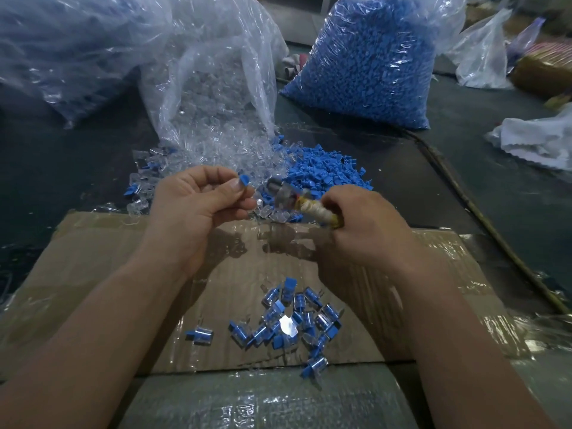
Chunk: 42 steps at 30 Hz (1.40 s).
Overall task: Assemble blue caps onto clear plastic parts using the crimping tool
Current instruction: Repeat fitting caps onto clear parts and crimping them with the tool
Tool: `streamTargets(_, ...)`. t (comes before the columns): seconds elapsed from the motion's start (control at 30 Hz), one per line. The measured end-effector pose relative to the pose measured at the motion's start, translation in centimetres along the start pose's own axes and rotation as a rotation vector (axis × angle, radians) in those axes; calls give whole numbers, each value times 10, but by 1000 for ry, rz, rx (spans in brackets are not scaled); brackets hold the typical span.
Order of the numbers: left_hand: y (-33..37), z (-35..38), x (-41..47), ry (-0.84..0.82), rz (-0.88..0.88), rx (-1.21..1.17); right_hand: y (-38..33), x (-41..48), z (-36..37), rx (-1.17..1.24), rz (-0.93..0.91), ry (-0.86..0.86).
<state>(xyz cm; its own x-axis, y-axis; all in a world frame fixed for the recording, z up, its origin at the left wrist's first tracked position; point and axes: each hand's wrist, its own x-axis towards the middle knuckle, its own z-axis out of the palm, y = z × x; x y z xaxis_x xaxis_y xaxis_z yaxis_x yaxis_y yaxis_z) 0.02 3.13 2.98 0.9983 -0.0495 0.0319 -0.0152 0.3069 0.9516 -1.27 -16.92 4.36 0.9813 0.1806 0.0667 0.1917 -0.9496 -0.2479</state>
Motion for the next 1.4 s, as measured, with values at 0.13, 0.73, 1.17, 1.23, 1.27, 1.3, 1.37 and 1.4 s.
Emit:
streamTargets(0.13,-3,2,-1,10,14,15,-1,-1,-2,96,26,93)
streamTargets(0.73,-6,7,-3,41,70,31,-26,-6,4,241,-18,-64)
streamTargets(1.17,-1,13,-9,38,89,57,-26,-5,4,202,-51,-85)
streamTargets(1.23,-2,14,-11,48,107,80,-27,-5,4,209,-49,-66)
streamTargets(1.27,-2,15,-12,55,115,91,-27,-5,4,217,-45,-57)
streamTargets(1.3,-2,15,-12,61,121,98,-27,-5,4,225,-42,-51)
streamTargets(1.37,-2,15,-13,71,129,111,-28,-5,5,235,-39,-45)
streamTargets(1.4,-2,15,-12,74,131,118,-29,-5,5,235,-39,-42)
